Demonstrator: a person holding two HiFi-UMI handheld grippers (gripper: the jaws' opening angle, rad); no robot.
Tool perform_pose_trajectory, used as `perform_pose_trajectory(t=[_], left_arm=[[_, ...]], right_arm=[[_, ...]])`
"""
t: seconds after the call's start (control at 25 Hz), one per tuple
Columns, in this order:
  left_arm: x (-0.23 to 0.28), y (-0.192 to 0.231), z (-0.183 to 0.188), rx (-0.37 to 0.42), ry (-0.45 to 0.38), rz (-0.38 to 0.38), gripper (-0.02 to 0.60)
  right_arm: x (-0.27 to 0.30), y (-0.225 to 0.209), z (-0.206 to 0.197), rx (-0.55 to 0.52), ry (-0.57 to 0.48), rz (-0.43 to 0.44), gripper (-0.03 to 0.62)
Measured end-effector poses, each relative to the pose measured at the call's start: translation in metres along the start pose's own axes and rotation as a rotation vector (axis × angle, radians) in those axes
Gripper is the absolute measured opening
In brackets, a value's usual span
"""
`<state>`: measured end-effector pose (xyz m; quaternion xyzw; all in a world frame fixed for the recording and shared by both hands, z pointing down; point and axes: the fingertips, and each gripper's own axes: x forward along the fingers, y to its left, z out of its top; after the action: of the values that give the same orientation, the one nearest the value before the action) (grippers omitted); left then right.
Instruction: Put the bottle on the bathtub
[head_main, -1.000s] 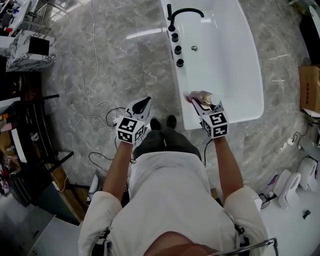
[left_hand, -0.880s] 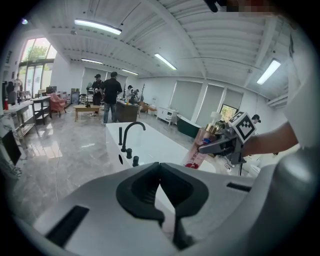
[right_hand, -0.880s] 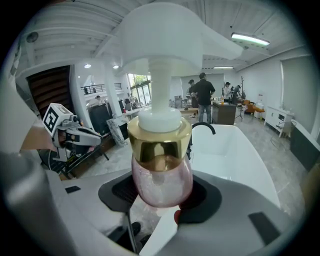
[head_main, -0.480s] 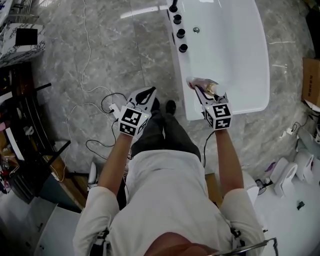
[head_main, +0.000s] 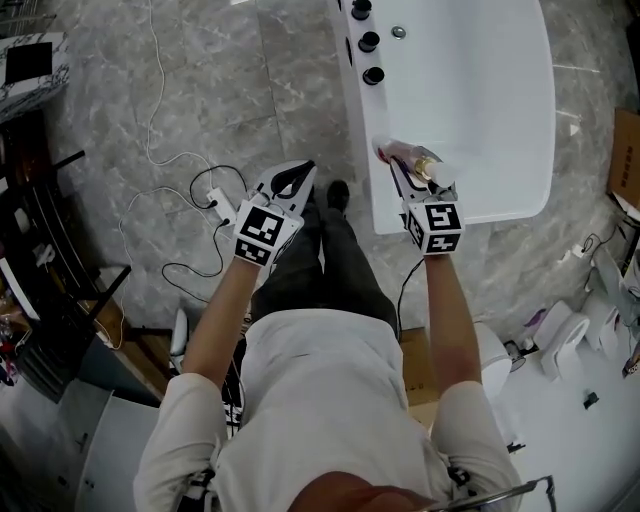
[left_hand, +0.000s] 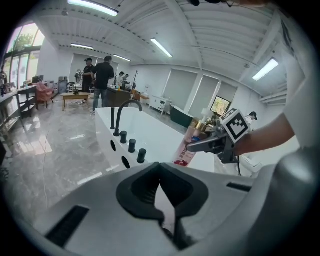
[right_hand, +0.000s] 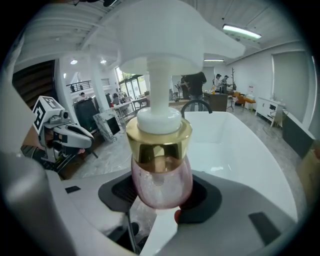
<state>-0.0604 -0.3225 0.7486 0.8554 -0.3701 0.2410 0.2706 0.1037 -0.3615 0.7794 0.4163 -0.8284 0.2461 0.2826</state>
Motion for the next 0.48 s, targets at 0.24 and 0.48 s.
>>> perform_pose_trajectory(t=[0.24, 0.48], left_arm=[[0.023, 0.016, -0.032, -0.025, 0.033, -0.001, 0.008], [0.045, 0.030, -0.052, -0.061, 0.048, -0.005, 0.008]], right_arm=[[0.035, -0.007, -0.033, 0.004, 0.036, -0.007, 0.236], [0.066, -0.024, -0.054, 0.012, 0.058, -0.041, 0.236]])
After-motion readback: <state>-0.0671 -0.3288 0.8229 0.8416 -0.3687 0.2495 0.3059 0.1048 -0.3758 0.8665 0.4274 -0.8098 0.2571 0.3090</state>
